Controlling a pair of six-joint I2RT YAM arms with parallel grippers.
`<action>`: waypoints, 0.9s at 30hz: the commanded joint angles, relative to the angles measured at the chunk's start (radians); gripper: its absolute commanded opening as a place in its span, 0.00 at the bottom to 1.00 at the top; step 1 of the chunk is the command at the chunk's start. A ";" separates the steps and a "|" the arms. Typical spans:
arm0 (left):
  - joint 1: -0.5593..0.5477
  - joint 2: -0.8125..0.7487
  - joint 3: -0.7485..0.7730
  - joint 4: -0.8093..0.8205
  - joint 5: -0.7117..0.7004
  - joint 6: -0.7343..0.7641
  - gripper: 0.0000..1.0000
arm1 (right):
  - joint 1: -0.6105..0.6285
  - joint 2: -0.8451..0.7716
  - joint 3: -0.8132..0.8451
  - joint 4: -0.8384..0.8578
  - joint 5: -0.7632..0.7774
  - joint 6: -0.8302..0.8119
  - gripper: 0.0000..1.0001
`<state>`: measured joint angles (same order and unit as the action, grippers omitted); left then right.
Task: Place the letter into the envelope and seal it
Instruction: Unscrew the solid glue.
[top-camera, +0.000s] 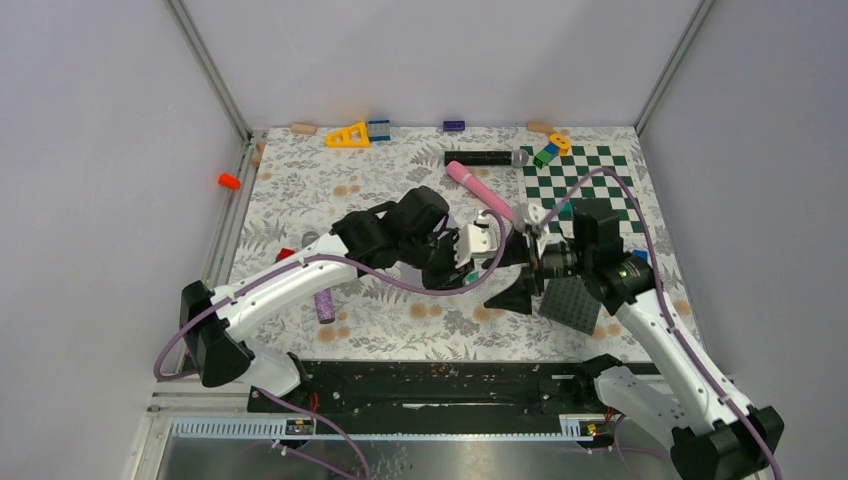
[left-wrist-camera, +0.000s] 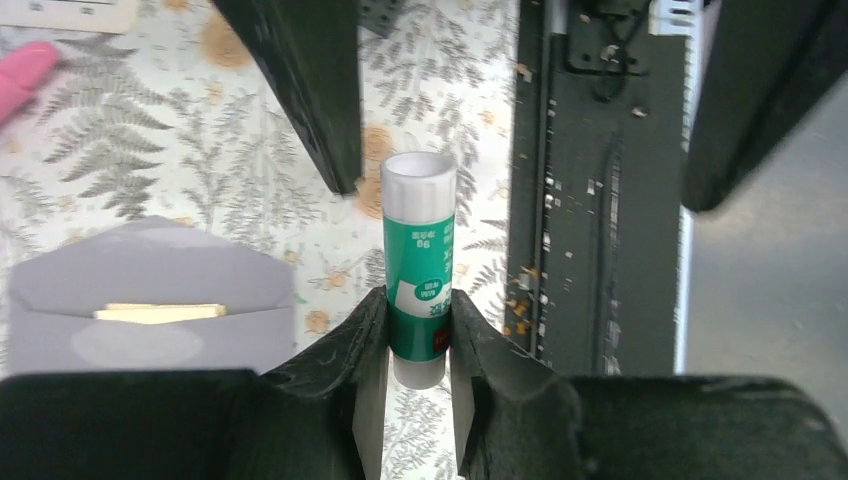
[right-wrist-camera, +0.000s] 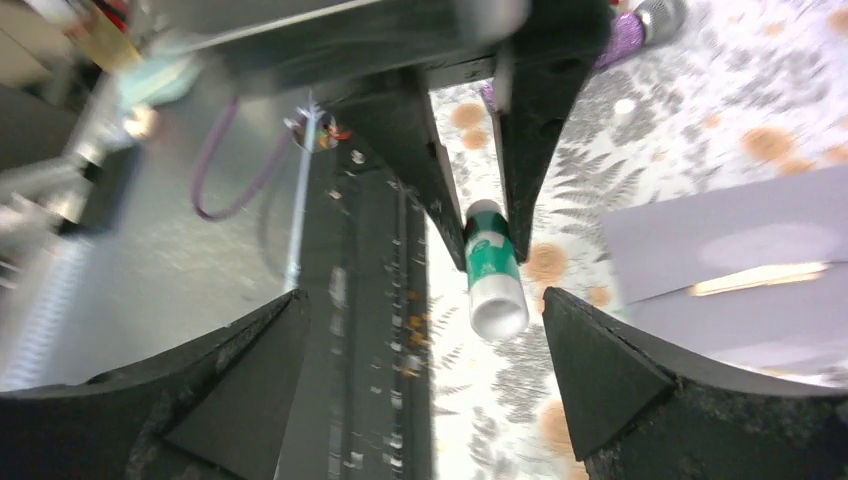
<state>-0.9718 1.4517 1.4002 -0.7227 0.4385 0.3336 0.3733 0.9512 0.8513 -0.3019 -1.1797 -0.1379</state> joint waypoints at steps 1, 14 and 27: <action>0.017 -0.017 0.032 -0.057 0.203 0.045 0.05 | 0.008 -0.074 0.026 -0.249 0.076 -0.624 0.94; 0.050 0.148 0.138 -0.244 0.449 0.117 0.05 | 0.008 -0.131 -0.018 -0.366 -0.019 -1.163 0.86; 0.049 0.220 0.212 -0.309 0.497 0.142 0.05 | 0.008 -0.143 -0.069 -0.435 -0.127 -1.242 0.59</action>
<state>-0.9237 1.6730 1.5612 -1.0241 0.8711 0.4488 0.3740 0.8104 0.7986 -0.7139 -1.2442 -1.3224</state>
